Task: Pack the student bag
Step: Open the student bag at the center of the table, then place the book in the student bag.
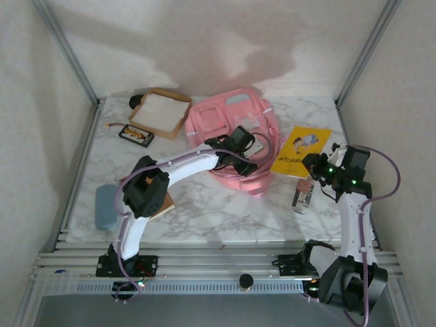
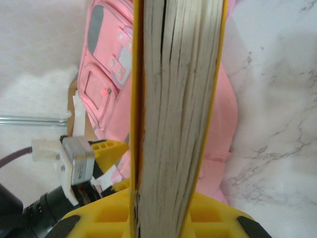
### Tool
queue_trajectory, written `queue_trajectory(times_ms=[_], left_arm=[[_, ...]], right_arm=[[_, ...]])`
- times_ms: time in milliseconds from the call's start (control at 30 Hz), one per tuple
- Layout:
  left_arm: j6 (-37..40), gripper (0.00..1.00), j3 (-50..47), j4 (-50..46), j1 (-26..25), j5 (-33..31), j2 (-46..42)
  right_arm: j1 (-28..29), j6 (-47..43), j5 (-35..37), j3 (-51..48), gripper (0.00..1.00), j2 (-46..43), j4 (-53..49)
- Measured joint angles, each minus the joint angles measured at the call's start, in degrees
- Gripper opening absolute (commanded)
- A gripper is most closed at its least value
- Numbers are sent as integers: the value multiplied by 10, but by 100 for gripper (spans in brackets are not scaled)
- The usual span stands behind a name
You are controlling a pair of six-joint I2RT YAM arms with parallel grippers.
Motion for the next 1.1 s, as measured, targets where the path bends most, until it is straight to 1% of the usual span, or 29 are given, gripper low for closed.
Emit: queue_trajectory(times_ms=[200, 300, 333, 467, 567, 600, 833, 1000, 1100], left_arm=[[17, 71, 36, -14, 0, -37, 43], [22, 60, 67, -20, 0, -47, 68], [24, 55, 76, -22, 1, -49, 76], [26, 29, 88, -30, 1, -47, 82], [31, 5, 92, -30, 1, -43, 82], [31, 0, 92, -30, 1, -43, 82], [36, 0, 92, -39, 2, -54, 62], [31, 0, 87, -45, 12, -79, -8], [23, 0, 87, -37, 20, -101, -60]], right_arm=[[0, -4, -9, -4, 0, 0, 1], [0, -4, -15, -11, 0, -2, 5], [0, -4, -15, -13, 0, -2, 5], [0, -4, -15, -19, 0, -5, 4], [0, -7, -15, -19, 0, -7, 4], [0, -9, -14, -19, 0, -7, 2], [0, -32, -7, 4, 0, -7, -49], [5, -57, 21, 47, 0, -9, -100], [19, -68, 28, 69, 0, -9, -124]])
